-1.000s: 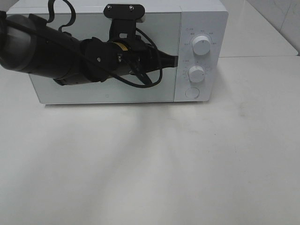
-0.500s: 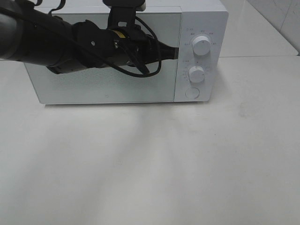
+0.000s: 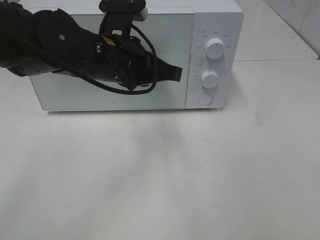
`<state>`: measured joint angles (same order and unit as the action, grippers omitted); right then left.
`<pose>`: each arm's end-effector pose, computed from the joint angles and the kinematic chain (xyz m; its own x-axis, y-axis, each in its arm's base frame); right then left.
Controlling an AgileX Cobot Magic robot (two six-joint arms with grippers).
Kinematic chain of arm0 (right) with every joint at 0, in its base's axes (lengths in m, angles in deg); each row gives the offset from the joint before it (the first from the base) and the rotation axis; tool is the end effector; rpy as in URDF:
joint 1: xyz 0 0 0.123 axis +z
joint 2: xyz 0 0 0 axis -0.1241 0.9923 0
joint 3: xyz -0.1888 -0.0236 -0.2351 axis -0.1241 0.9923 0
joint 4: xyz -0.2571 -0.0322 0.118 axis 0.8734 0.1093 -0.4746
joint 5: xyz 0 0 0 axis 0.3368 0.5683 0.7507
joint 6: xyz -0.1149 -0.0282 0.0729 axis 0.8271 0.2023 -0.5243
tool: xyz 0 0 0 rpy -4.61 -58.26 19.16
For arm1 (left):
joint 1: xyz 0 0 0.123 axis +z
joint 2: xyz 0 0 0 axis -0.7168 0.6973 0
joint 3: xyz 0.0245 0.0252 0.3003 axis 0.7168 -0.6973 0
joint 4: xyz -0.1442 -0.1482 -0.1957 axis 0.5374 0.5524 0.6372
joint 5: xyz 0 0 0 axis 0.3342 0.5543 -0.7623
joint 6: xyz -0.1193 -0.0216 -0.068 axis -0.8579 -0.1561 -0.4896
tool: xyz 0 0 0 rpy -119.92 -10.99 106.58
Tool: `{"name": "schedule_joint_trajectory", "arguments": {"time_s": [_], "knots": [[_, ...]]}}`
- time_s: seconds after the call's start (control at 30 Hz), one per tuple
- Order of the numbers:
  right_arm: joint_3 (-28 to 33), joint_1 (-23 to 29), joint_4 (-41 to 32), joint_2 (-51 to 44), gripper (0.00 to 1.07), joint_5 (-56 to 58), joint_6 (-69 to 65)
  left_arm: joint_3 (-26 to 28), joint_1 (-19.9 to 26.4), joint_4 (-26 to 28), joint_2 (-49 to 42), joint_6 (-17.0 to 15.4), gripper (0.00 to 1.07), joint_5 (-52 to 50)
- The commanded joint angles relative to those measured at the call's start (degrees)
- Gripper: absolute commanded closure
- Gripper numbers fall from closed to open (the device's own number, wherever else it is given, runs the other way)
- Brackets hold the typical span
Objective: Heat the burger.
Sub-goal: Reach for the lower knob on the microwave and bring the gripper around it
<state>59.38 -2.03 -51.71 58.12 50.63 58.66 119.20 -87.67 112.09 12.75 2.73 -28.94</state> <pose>0.0526 -0.0093 0.2819 -0.3869 0.0060 -0.9221 0.0188 0.9998 -0.0014 0.3408 -0.3087 0.1844 -0.5579 0.2352 -0.7959 0.5785 0.7978 -0.1698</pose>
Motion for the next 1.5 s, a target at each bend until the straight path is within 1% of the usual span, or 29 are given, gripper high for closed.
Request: {"name": "schedule_joint_trajectory", "arguments": {"time_s": [0.03,0.07,0.1,0.13,0.17,0.2,0.23,0.27,0.3,0.33,0.47,0.5,0.53,0.6,0.63,0.73,0.77,0.83,0.9,0.93,1.0,1.03,1.07,1.1,1.13,1.2,1.3,1.4,1.5], "knots": [[0.4,-0.4,0.1,-1.7,0.31,-0.2,0.5,-0.5,-0.1,-0.2,-2.3,0.1,1.01,7.3],[0.4,-0.4,0.1,-1.7,0.31,-0.2,0.5,-0.5,-0.1,-0.2,-2.3,0.1,1.01,7.3],[0.4,-0.4,0.1,-1.7,0.31,-0.2,0.5,-0.4,-0.1,-0.2,-3.0,0.1,0.88,10.4],[0.4,-0.4,0.1,-1.7,0.31,-0.2,0.5,-0.4,-0.1,-0.2,-3.4,0.1,0.78,11.9],[0.4,-0.4,0.1,-1.7,0.31,-0.2,0.5,-0.4,-0.1,-0.2,-3.4,0.1,0.78,11.9],[0.4,-0.4,0.1,-1.7,0.31,-0.2,0.5,-0.4,-0.1,-0.2,-3.7,-0.1,0.53,14.4],[0.4,-0.4,0.1,-1.7,0.31,-0.2,0.5,-0.4,-0.1,-0.2,-3.8,-0.3,0.38,15.6],[0.4,-0.4,0.1,-1.7,0.31,-0.2,0.5,-0.4,-0.1,-0.2,-3.8,-0.3,0.38,15.6],[0.4,-0.4,0.1,-1.7,0.31,-0.2,0.5,-0.4,-0.1,-0.2,-4.2,-0.5,0.12,18.1],[0.4,-0.4,0.1,-1.7,0.31,-0.2,0.5,-0.4,-0.1,-0.1,-4.5,-0.5,0.05,19.3],[0.4,-0.4,0.1,-1.7,0.31,-0.2,0.5,-0.4,-0.1,-0.5,-5.2,-0.3,0.07,22.6],[0.4,-0.4,0.1,-1.7,0.31,-0.2,0.5,-0.3,-0.1,-2.3,-5.7,-0.3,0.07,25.6],[0.4,-0.4,0.1,-1.7,0.31,-0.2,0.5,-0.3,-0.1,-2.3,-5.7,-0.3,0.07,25.6],[0.4,-0.4,0.1,-1.7,0.31,-0.2,0.5,-0.3,-0.1,-6.1,-6.5,-0.3,0.07,30.0],[0.4,-0.4,0.1,-1.7,0.31,-0.2,0.5,-0.3,0.4,-9.2,-6.9,-0.4,0.07,34.5],[0.4,-0.4,0.1,-1.7,0.31,-0.2,0.5,-0.3,0.4,-9.9,-7.1,-0.5,0.07,36.4],[0.4,-0.4,0.1,-1.7,0.31,-0.2,0.5,-0.3,0.7,-11.6,-7.4,-0.5,0.07,40.9],[0.4,-0.4,0.1,-1.7,0.31,-0.2,0.5,-0.3,0.9,-12.1,-7.3,-0.6,0.07,42.7],[0.4,-0.4,0.1,-1.7,0.31,-0.2,0.5,-0.3,1.9,-13.0,-7.5,-2.5,0.07,46.6],[0.4,-0.4,0.1,-1.7,0.31,-0.2,0.5,-0.3,1.9,-13.0,-7.5,-2.5,0.07,46.6],[0.4,-0.4,0.1,-1.7,0.31,-0.2,0.5,-0.3,4.1,-13.1,-7.5,-4.3,0.07,49.2],[0.4,-0.4,0.1,-1.7,0.31,-0.2,0.5,-0.3,4.1,-13.1,-7.5,-4.3,0.07,49.2],[0.4,-0.4,0.1,-1.7,0.31,-0.2,0.5,-0.3,6.2,-13.1,-7.5,-4.6,0.07,50.9],[0.4,-0.4,0.1,-1.7,0.31,-0.2,0.5,-0.3,7.3,-13.1,-7.5,-4.6,0.07,51.7],[0.4,-0.4,0.1,-1.7,0.31,-0.2,0.5,-0.3,7.3,-13.1,-7.5,-4.6,0.07,51.7],[0.4,-0.4,0.1,-1.7,0.31,-0.2,0.5,-0.3,12.4,-13.1,-7.7,-4.6,0.07,54.9],[0.4,-0.4,0.1,-1.7,0.31,-0.2,0.5,-0.3,13.5,-13.1,-7.8,-4.6,0.07,55.5],[0.4,-0.4,0.0,-1.7,0.31,-0.2,0.7,-0.3,20.1,-13.1,-10.2,-4.6,0.07,58.2],[0.4,-0.4,-0.1,-1.7,0.31,-0.2,0.7,-0.3,21.6,-13.1,-10.9,-4.6,0.07,58.7]]}}
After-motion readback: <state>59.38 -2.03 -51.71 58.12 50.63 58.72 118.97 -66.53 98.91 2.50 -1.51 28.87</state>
